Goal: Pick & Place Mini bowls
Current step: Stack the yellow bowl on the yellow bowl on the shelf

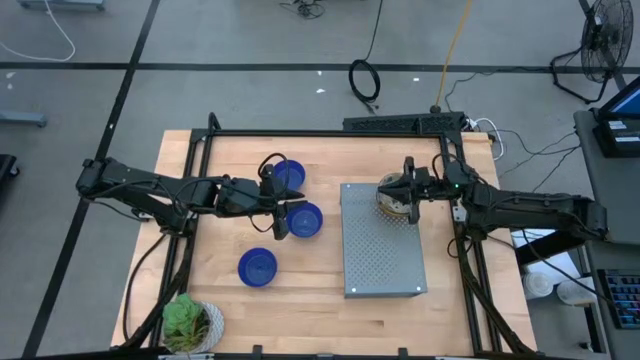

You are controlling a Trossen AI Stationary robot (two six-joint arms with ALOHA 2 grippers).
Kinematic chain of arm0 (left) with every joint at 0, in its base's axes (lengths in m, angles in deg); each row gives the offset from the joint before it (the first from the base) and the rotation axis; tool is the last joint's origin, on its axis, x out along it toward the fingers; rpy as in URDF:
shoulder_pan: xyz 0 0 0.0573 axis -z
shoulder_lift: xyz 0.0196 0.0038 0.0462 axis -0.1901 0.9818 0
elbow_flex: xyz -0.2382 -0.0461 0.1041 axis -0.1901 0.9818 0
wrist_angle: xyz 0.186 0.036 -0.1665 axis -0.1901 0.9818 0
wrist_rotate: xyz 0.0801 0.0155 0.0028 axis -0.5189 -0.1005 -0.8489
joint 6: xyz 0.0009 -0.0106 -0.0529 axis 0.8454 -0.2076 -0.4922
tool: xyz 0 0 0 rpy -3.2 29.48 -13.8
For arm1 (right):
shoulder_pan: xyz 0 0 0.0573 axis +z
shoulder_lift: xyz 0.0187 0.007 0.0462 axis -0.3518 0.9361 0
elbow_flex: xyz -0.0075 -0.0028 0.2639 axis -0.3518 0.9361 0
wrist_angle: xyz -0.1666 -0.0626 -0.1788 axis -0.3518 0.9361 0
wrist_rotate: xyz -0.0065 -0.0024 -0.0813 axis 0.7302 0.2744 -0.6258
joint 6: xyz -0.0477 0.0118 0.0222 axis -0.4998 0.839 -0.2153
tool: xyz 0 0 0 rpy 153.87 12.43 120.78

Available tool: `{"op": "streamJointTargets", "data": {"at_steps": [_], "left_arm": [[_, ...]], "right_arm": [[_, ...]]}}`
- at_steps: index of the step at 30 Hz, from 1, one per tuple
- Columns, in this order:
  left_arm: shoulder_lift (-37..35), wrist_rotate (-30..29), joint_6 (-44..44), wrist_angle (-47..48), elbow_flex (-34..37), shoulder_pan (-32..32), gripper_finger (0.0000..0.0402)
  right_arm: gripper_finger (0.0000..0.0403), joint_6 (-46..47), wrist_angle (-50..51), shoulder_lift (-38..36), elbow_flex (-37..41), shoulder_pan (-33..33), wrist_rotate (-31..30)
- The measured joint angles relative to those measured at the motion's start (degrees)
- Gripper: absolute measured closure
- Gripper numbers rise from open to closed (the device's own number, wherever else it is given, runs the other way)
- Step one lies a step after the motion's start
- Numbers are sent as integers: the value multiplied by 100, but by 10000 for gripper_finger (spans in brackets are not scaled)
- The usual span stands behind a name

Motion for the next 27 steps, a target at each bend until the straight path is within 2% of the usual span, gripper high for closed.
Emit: {"op": "streamJointTargets", "data": {"at_steps": [8, 13, 22, 27], "left_arm": [[-1, -1, 2, 0, 0, 0, 325], [0, -7, 80, -2, 0, 0, 325], [0, -9, 105, -4, 0, -7, 325], [0, -11, 109, -4, 0, -7, 325]], "right_arm": [[403, 9, -559, -188, 78, 0, 18], [403, 13, -548, -162, 74, 114, 9], [403, -373, 156, 671, -512, 435, -262], [403, -636, 1, 991, -565, 517, -319]]}}
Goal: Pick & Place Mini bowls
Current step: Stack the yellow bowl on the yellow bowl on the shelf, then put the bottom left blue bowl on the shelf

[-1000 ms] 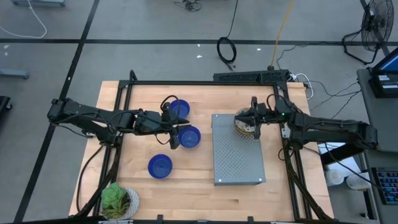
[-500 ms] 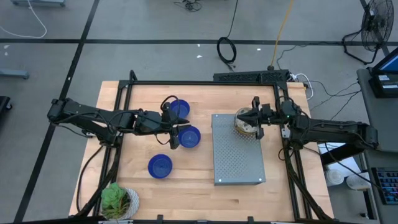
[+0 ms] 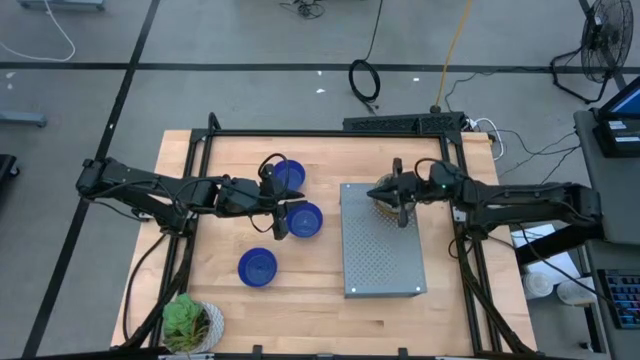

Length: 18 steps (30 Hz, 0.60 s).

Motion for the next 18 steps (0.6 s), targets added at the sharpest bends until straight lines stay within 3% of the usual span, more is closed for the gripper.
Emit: {"op": "streamJointTargets", "data": {"at_steps": [6, 18], "left_arm": [[0, 1, -17, 2, 0, 0, 325], [0, 4, -26, -137, 0, 0, 325]], "right_arm": [[403, -134, 34, -344, -91, 147, -268], [403, -1223, 1657, -1587, -899, 1013, -1043]]}}
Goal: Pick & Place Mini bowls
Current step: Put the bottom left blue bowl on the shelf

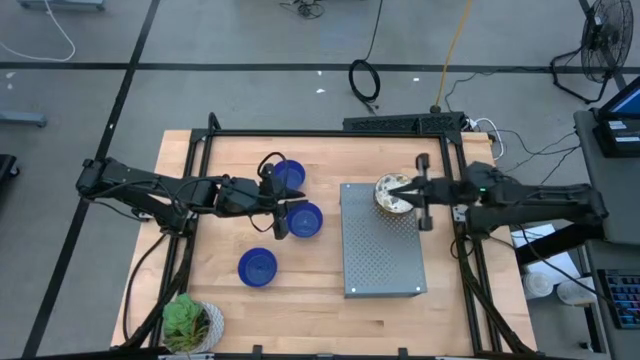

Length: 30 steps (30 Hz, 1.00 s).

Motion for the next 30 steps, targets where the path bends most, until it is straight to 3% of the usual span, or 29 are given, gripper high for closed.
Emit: {"op": "streamJointTargets", "data": {"at_steps": [9, 16, 19, 23, 30], "left_arm": [[39, 123, -394, -74, -9, 0, 325], [43, 1833, -1083, 1597, -7, 70, 325], [105, 1915, -1723, 2546, -7, 343, 325], [202, 1603, -2927, 3799, 6, 675, 325], [683, 1649, -5269, 4599, -10, 1129, 325]], "right_arm": [[403, -669, 365, -1214, 268, 542, 24], [403, -1021, 352, -1602, 664, 570, 23], [403, -1172, 418, -1608, 726, 570, 5], [403, -1309, 416, -1592, 772, 570, 4], [403, -1329, 454, -1499, 795, 570, 5]]}}
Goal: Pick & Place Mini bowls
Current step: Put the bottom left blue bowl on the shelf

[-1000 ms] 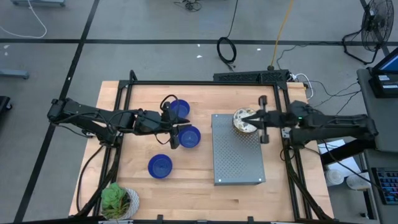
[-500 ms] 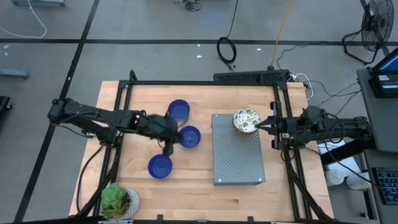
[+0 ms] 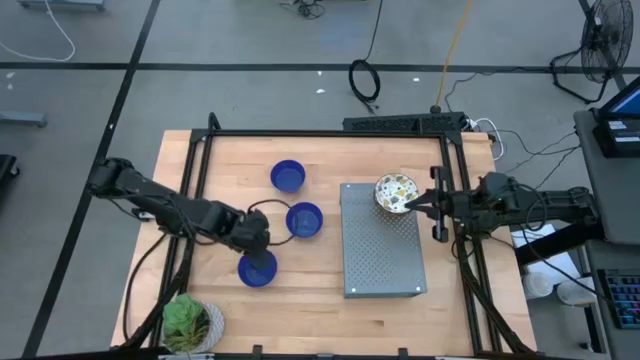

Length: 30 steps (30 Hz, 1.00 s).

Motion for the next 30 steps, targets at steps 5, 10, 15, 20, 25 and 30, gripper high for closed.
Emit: {"op": "streamJointTargets", "data": {"at_steps": [5, 10, 15, 20, 25, 30], "left_arm": [[477, 361, -1625, 737, 33, 210, 325], [679, 779, -2238, 12, 518, 268, 311], [672, 849, -2256, -928, 1095, 303, 265], [670, 1006, -2242, -925, 1289, 276, 220], [466, 1177, -1872, -1149, 1287, 112, 197], [83, 1216, -1860, -926, 1280, -41, 198]], "right_arm": [[403, -30, -1, 129, 6, 0, 0], [403, -111, -83, 188, 113, 0, 0], [403, -103, -312, 197, 258, 0, 0], [403, -92, -340, 197, 289, 0, 0], [403, -102, -344, 195, 289, 0, -2], [403, -107, -343, 197, 289, -2, -2]]}}
